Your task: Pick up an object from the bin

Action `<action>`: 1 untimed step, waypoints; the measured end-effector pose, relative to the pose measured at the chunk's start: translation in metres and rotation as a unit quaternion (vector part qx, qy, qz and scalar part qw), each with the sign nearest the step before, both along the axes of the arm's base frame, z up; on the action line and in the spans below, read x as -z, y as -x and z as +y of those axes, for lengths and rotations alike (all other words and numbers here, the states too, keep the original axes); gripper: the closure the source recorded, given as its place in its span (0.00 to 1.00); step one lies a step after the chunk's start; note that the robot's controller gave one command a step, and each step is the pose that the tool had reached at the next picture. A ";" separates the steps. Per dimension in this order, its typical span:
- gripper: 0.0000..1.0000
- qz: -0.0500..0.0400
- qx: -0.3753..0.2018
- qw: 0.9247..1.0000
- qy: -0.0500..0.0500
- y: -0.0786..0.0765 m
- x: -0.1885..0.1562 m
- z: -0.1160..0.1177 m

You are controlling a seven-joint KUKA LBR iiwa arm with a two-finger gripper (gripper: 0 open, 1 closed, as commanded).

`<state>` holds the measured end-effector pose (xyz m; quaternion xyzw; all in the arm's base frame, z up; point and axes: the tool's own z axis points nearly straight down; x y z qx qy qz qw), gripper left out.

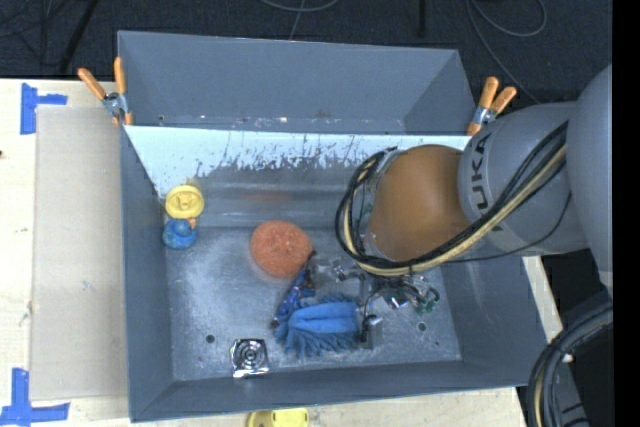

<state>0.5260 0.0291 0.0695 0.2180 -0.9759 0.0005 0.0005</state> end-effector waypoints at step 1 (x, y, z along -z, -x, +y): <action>0.00 -0.001 -0.021 1.000 -0.001 -0.013 0.000 0.026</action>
Offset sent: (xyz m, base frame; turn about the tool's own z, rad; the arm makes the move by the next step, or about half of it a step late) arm -0.0013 0.0482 0.0005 -0.0450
